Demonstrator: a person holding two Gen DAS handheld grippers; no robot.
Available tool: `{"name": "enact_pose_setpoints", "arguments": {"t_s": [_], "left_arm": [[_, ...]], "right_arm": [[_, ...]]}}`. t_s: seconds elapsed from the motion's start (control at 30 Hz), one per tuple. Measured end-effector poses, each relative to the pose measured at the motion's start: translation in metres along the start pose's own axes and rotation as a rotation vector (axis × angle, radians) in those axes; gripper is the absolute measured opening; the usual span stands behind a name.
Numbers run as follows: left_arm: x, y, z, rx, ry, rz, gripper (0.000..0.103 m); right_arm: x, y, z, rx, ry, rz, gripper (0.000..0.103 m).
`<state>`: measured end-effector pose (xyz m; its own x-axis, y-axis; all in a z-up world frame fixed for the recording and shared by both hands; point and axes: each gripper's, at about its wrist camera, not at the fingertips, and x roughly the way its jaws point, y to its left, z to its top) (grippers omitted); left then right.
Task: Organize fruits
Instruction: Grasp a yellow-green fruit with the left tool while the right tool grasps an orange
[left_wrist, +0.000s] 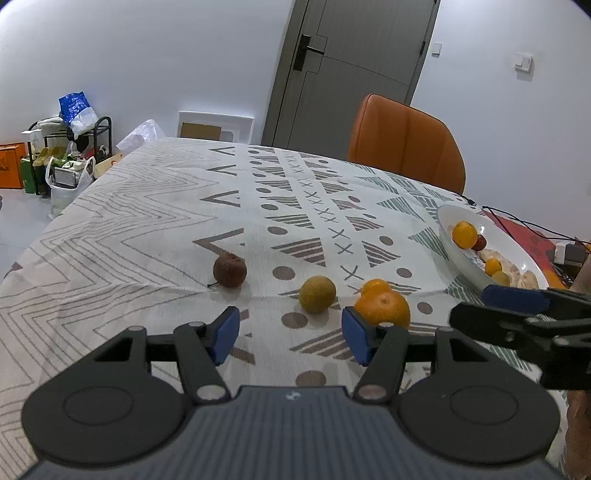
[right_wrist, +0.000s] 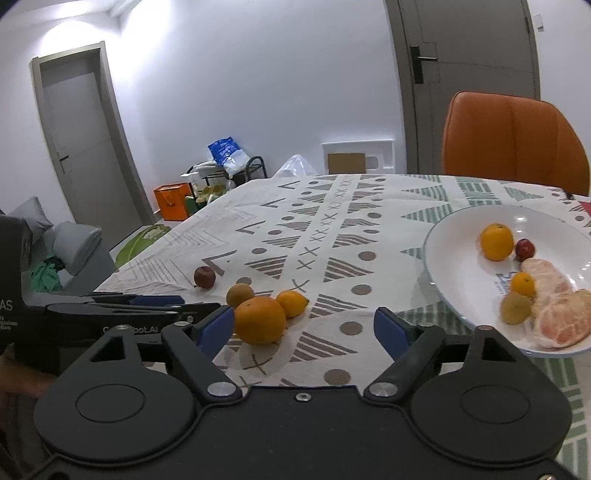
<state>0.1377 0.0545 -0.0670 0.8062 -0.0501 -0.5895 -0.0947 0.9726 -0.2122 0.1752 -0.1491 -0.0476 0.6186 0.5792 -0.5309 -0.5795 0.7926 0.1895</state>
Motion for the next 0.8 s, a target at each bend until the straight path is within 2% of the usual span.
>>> {"name": "enact_pose_setpoints", "arguments": {"t_s": [0.07,0.4,0.43,0.47,0.5,0.53,0.8], "left_arm": [[0.002,0.002,0.001,-0.002,0.001,0.001,0.055],[0.002,0.016,0.004,-0.027,0.004,0.004,0.052],[0.002,0.016,0.004,-0.028,0.005,0.003,0.052],[0.003,0.016,0.004,-0.028,0.006,0.001,0.051],[0.004,0.016,0.005,-0.028,0.007,-0.001,0.051],[0.004,0.016,0.005,-0.028,0.007,-0.003,0.05],[0.009,0.007,0.009,-0.015,0.005,-0.03,0.05]], "right_arm": [[0.006,0.001,0.001,0.004,0.013,0.013,0.072],[0.033,0.013,0.001,0.003,0.059,0.064,0.067],[0.036,0.013,0.0,0.003,0.063,0.068,0.061],[0.038,0.013,0.0,0.004,0.07,0.074,0.048],[0.04,0.013,-0.001,0.007,0.078,0.081,0.04],[0.042,0.012,-0.001,0.015,0.086,0.109,0.036],[0.033,0.007,-0.001,0.015,0.065,0.103,0.035]]}}
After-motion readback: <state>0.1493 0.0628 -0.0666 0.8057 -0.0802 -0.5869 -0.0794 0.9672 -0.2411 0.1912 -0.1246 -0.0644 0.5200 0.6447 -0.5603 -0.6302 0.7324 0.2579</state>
